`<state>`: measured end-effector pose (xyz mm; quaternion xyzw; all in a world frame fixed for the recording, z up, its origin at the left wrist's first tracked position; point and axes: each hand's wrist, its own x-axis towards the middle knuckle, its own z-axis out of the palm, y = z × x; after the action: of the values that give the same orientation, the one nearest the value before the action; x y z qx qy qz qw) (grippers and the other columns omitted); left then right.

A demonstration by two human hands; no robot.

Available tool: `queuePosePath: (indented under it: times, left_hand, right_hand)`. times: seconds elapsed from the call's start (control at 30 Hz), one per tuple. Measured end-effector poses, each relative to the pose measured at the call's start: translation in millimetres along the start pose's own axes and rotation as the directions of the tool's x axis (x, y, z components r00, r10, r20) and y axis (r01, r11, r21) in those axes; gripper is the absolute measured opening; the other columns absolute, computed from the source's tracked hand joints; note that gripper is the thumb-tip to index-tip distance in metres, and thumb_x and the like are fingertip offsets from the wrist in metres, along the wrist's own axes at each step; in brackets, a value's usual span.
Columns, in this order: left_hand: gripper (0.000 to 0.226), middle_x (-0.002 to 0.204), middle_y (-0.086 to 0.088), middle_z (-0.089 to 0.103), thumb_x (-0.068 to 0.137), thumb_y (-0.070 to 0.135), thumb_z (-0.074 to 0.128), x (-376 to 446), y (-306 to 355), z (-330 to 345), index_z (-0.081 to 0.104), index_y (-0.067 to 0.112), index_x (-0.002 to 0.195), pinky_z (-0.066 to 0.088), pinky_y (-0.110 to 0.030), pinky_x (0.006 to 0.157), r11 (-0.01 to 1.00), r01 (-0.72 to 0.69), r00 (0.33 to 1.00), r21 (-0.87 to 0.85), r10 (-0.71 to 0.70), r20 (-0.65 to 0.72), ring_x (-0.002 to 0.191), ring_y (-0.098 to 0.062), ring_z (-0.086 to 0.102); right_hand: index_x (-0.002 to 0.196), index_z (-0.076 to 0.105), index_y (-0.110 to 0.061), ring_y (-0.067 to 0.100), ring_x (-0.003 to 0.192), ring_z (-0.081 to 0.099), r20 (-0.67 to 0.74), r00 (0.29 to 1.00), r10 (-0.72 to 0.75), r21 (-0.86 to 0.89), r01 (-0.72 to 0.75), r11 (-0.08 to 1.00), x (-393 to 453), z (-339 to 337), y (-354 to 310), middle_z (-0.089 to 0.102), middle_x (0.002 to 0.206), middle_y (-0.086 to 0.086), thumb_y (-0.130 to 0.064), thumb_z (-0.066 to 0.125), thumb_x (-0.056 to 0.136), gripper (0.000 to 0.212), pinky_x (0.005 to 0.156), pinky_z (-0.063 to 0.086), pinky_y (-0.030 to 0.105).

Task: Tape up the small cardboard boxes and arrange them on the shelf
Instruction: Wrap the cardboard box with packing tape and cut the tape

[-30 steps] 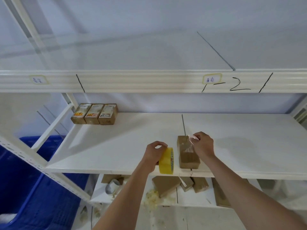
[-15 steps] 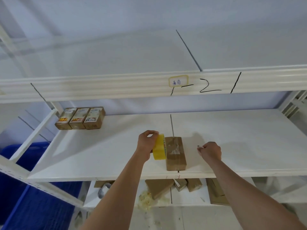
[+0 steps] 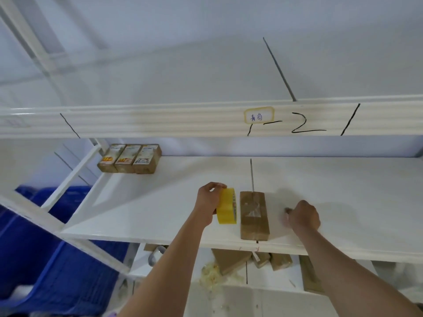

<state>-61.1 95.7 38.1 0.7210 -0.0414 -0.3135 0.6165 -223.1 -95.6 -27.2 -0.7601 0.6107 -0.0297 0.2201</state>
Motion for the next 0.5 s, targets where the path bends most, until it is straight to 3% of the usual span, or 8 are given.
queuePosePath:
  times: [0.07,0.13,0.2,0.27,0.3,0.37,0.5]
  left_hand:
    - [0.026,0.099,-0.005,0.067,0.106,0.022,0.049,-2.2,-0.7,-5.3,0.072,0.021,0.093,0.055,-0.030,0.065,1.000,-0.010,1.000,0.027,0.010,0.013,0.078,-0.022,0.064]
    - [0.027,0.101,-0.006,0.067,0.106,0.022,0.048,-3.2,-2.8,-9.8,0.072,0.019,0.096,0.055,-0.032,0.068,1.000,-0.009,0.999,0.028,0.008,0.033,0.082,-0.024,0.064]
    - [0.029,0.105,-0.009,0.067,0.107,0.022,0.044,-5.0,-3.9,-14.3,0.072,0.018,0.100,0.056,-0.035,0.073,1.000,0.004,0.999,0.019,-0.005,0.053,0.087,-0.026,0.064]
    - [0.032,0.108,-0.012,0.068,0.108,0.021,0.041,-6.6,-4.7,-21.7,0.072,0.016,0.102,0.057,-0.038,0.077,1.000,0.015,0.998,0.009,-0.016,0.062,0.091,-0.029,0.066]
    - [0.031,0.108,-0.012,0.069,0.108,0.020,0.041,-7.1,-5.1,-26.8,0.071,0.016,0.103,0.057,-0.038,0.077,1.000,0.018,0.998,0.005,-0.018,0.062,0.091,-0.029,0.067]
    - [0.026,0.103,-0.011,0.073,0.106,0.020,0.045,-6.6,-5.5,-40.2,0.071,0.016,0.105,0.059,-0.036,0.073,1.000,0.010,0.998,-0.003,-0.010,0.061,0.088,-0.027,0.071]
    - [0.025,0.096,-0.006,0.073,0.105,0.022,0.048,-5.9,-3.9,-70.0,0.072,0.019,0.103,0.056,-0.025,0.057,0.999,-0.019,0.998,0.025,0.018,0.057,0.075,-0.019,0.070]
  right_hand:
    - [0.108,0.067,-0.004,0.033,0.100,0.067,-0.075,0.993,-0.094,0.145,0.104,0.984,-7.9,-8.3,-25.9,0.070,0.108,0.014,-0.032,0.064,0.099,0.030,0.079,0.052,0.035]
    - [0.103,0.071,-0.005,0.030,0.100,0.068,-0.094,0.968,-0.235,0.310,0.252,0.917,-21.7,-17.5,-59.8,0.073,0.104,0.012,-0.030,0.063,0.099,0.027,0.077,0.047,0.030]
    - [0.094,0.073,-0.002,0.028,0.093,0.070,0.034,0.908,-0.417,0.418,0.366,0.832,-38.3,-28.3,-95.4,0.075,0.093,0.012,-0.035,0.063,0.099,0.034,0.071,0.046,0.029]
    - [0.093,0.074,-0.001,0.025,0.086,0.073,0.260,0.795,-0.548,0.454,0.401,0.796,-59.0,-35.6,-125.8,0.075,0.091,0.012,-0.046,0.064,0.097,0.046,0.075,0.055,0.033]
    - [0.093,0.076,-0.004,0.023,0.085,0.074,0.348,0.743,-0.572,0.455,0.400,0.796,-68.2,-36.6,-137.2,0.076,0.091,0.009,-0.049,0.066,0.094,0.046,0.077,0.059,0.036]
    - [0.092,0.080,-0.013,0.020,0.084,0.074,0.398,0.688,-0.607,0.434,0.442,0.785,-81.6,-34.3,-152.4,0.076,0.091,0.001,-0.044,0.074,0.090,0.033,0.075,0.062,0.031]
    - [0.096,0.079,-0.011,0.014,0.072,0.070,0.361,0.712,-0.602,0.393,0.469,0.791,-100.8,-21.2,-174.5,0.075,0.093,0.004,-0.023,0.080,0.086,0.016,0.050,0.047,0.011]
